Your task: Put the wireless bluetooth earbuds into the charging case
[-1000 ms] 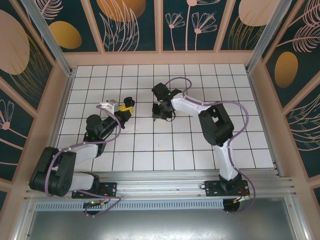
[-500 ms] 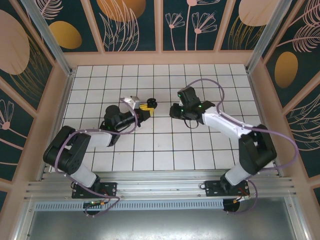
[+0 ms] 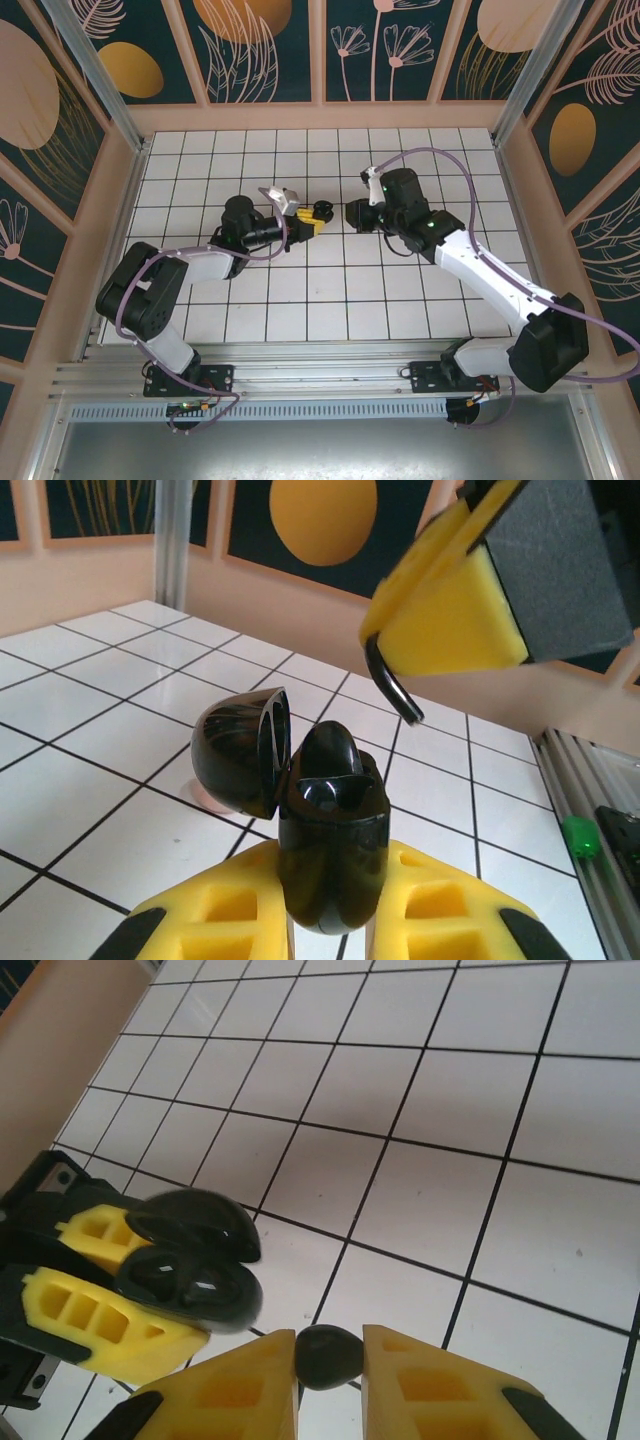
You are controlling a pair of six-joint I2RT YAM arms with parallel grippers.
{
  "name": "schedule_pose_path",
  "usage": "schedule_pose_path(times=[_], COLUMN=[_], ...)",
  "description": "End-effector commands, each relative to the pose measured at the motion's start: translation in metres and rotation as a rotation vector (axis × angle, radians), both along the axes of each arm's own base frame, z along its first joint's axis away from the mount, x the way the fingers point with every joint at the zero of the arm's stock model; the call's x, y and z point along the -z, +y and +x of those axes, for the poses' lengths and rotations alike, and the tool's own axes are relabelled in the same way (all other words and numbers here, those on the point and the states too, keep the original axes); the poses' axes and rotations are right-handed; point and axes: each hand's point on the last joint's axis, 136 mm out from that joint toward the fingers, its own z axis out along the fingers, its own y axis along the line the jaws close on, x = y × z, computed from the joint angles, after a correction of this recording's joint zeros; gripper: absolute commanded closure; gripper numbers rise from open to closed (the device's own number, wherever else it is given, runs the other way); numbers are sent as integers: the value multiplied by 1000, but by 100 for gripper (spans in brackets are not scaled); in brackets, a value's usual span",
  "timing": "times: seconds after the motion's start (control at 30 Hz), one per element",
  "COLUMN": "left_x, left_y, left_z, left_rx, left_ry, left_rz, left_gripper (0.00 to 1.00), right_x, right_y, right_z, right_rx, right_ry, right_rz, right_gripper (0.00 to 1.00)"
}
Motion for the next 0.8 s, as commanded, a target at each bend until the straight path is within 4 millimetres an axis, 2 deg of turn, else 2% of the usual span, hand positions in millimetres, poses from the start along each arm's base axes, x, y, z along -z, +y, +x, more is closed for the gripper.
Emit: schedule_pose_path(times=[0.0,0.27,0.47,0.77], left_x=[1,-4,-11,-21], left_y=[-8,-13,-13,-13], left_z=[-7,-8,-8,-6], left_rx=[79,122,121,117], left_ry=[-5,1,-5,-16], left_rz=[12,7,-22,-54], left_gripper=[92,92,92,92], right_x=[-36,-55,-45,-31], right_y=[8,34,46,51], right_z=[2,-3,-2,2], right_rx=[-77,-189,-229,-229], right_ry=[-119,-202,-190,-176], right_rz=[17,80,56,41], right_gripper=[79,79,80,80])
